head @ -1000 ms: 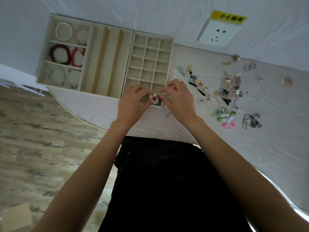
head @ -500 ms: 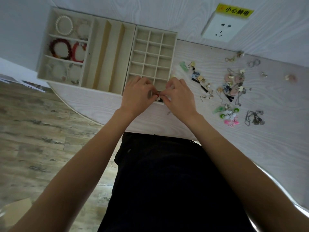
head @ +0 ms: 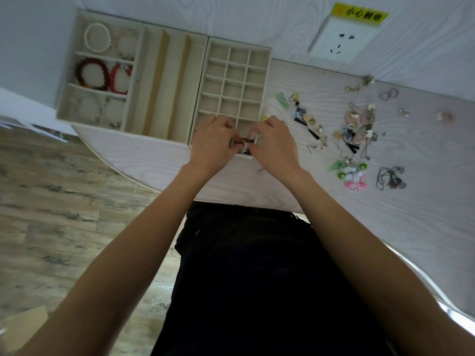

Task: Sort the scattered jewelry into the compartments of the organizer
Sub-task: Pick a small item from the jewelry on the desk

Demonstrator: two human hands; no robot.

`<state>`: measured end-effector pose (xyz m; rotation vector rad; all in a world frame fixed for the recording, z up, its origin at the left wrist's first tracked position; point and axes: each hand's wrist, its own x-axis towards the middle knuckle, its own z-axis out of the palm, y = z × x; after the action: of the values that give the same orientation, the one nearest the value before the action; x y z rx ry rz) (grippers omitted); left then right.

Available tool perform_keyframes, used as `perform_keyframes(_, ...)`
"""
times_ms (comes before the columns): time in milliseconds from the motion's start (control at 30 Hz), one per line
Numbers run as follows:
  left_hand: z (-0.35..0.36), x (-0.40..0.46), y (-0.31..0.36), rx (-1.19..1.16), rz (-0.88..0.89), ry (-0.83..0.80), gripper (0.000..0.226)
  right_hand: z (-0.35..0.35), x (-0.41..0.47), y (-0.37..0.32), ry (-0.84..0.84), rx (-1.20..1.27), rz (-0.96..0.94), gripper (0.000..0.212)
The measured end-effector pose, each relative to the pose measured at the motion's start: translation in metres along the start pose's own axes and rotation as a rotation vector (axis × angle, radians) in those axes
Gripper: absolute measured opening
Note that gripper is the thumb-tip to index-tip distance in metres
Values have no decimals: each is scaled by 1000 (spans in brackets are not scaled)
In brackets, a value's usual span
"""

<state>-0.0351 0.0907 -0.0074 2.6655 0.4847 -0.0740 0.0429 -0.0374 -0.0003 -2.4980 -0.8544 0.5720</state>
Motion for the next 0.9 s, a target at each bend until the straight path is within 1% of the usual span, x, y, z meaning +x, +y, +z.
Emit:
perform_keyframes(100,0,-3,4,-32,-40,49,11,-2,-8,9,49,69,-13,16)
perform_keyframes(200,-3,-1,7,-58,-81,27,13,-3,-17,15,87,89,-60,19)
perform_keyframes(300,-6,-2,4,-98,-80,6,15,-2,-20,16,79,31,-108,23)
perform_keyframes(433,-5,-17,-7,-157,-72,78,11,0,-21,18,133,-80,-178,22)
perform_keyframes(500,-2,-23,-14,-140,-54,104,10,2,-19,18,157,-128,-196,21)
perform_keyframes(667,3,-26,-16,-102,38,170,11,6,-14,14,120,-186,-224,20)
perform_keyframes(800,6,-26,-14,-10,143,165,26,6,-14,14,108,-188,-225,22)
perform_keyframes(900,3,-27,-14,42,180,145,31,6,-18,14,132,-149,-220,23)
